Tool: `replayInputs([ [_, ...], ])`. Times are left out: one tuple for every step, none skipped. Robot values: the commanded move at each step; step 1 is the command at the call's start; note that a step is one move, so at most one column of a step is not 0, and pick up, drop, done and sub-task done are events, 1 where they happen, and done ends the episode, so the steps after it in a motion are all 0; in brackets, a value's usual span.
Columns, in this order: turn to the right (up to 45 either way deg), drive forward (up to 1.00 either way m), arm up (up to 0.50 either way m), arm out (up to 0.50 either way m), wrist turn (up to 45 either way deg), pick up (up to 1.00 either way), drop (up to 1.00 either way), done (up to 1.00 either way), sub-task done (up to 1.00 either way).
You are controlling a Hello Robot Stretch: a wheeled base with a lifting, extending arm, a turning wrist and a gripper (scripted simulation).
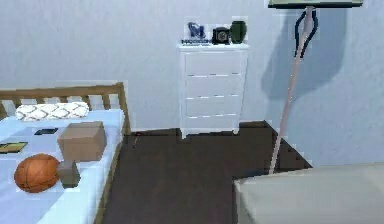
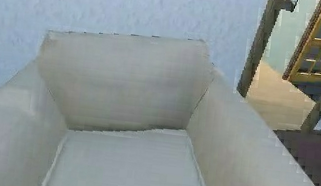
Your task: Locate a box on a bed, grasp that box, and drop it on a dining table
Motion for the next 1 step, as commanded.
replayInputs([
  [-9.0,0.00,0.00,0.00,0.0,0.00,0.00,0.00,0.00],
])
